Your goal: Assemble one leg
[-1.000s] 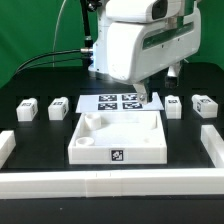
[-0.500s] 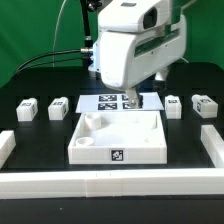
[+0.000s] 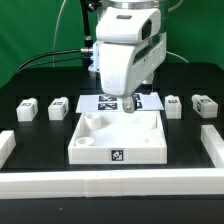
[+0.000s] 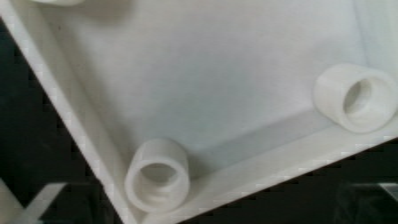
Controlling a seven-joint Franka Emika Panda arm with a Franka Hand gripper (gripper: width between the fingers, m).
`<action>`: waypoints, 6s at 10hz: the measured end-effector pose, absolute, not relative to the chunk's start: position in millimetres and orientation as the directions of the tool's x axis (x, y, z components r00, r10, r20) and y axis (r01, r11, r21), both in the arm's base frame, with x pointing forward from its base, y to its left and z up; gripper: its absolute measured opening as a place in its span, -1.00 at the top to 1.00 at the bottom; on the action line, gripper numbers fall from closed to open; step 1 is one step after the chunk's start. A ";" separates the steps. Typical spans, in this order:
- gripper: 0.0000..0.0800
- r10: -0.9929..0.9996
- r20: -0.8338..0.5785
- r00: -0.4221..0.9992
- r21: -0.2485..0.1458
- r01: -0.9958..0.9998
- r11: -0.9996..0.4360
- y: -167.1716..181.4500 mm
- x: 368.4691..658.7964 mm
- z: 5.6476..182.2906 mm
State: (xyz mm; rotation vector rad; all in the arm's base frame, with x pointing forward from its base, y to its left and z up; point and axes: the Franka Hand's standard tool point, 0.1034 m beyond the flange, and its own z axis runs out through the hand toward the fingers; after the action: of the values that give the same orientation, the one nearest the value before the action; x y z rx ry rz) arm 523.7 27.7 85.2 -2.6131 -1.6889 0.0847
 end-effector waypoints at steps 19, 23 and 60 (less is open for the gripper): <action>-0.63 0.998 -0.009 0.058 -0.269 0.961 -0.059 -1.1 408.5 18.0; -0.62 0.998 -0.008 0.055 -0.274 0.960 -0.055 2.0 407.5 14.4; 0.61 0.997 0.026 0.068 -0.202 0.977 -0.061 67.0 485.2 14.5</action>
Offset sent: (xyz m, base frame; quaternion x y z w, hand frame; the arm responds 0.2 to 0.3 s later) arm -0.0388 -0.0153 -0.0121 0.0186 -0.0072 -0.1447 0.9893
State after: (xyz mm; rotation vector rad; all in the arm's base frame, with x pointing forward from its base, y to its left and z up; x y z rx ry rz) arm 485.2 67.0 14.5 -2.1672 -2.0305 0.1784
